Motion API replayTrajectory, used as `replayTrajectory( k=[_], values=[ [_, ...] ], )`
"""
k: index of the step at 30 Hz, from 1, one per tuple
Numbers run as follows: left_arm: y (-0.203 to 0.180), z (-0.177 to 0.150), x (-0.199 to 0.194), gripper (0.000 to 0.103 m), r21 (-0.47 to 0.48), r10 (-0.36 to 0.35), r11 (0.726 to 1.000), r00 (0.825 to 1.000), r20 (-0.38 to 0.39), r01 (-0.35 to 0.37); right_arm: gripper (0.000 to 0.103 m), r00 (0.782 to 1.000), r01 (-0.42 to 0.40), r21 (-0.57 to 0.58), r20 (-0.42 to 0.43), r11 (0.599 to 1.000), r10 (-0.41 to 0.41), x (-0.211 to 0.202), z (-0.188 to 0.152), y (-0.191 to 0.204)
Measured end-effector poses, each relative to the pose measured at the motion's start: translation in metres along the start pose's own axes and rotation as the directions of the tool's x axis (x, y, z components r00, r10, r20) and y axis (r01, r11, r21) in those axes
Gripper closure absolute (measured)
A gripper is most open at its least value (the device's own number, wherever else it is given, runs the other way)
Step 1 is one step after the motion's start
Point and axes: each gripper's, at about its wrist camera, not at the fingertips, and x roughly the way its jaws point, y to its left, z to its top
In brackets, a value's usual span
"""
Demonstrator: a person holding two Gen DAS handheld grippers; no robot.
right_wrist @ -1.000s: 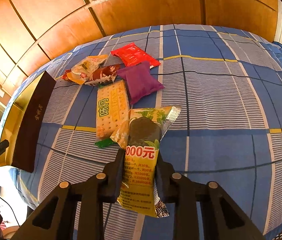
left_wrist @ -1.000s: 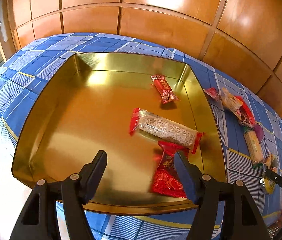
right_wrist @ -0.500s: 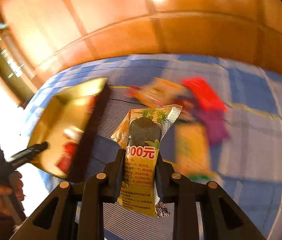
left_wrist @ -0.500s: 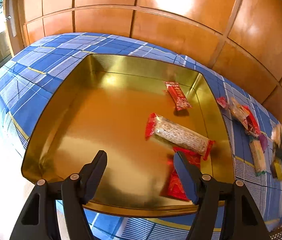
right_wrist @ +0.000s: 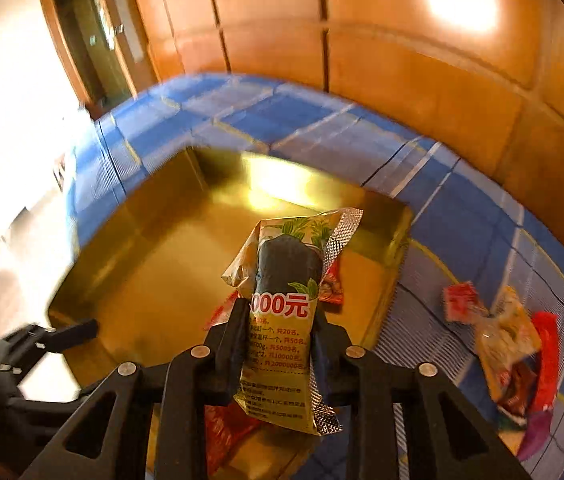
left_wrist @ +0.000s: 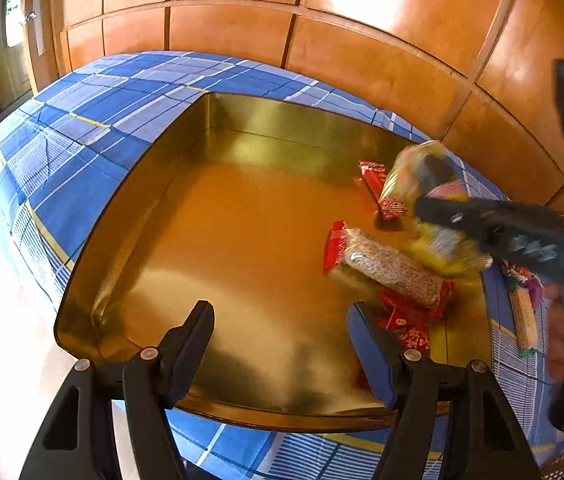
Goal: Organize snacks
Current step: 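Carry the yellow printed bag into the tray and release with right tool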
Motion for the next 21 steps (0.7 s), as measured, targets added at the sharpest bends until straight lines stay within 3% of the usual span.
replayTrajectory(
  k=[6, 21],
  values=[
    [-0.001, 0.0, 0.003, 0.033, 0.001, -0.007, 1.0, 1.0, -0.005, 0.007, 0.07, 0.998, 0.069, -0.023, 0.0, 0.997, -0.069, 0.003, -0.013, -0.005],
    [-0.022, 0.0, -0.015, 0.033, 0.067, -0.008, 0.998, 1.0, 0.03, 0.006, 0.07, 0.991, 0.041, 0.112, 0.119, 0.993, -0.054, -0.055, -0.05, -0.014]
  ],
)
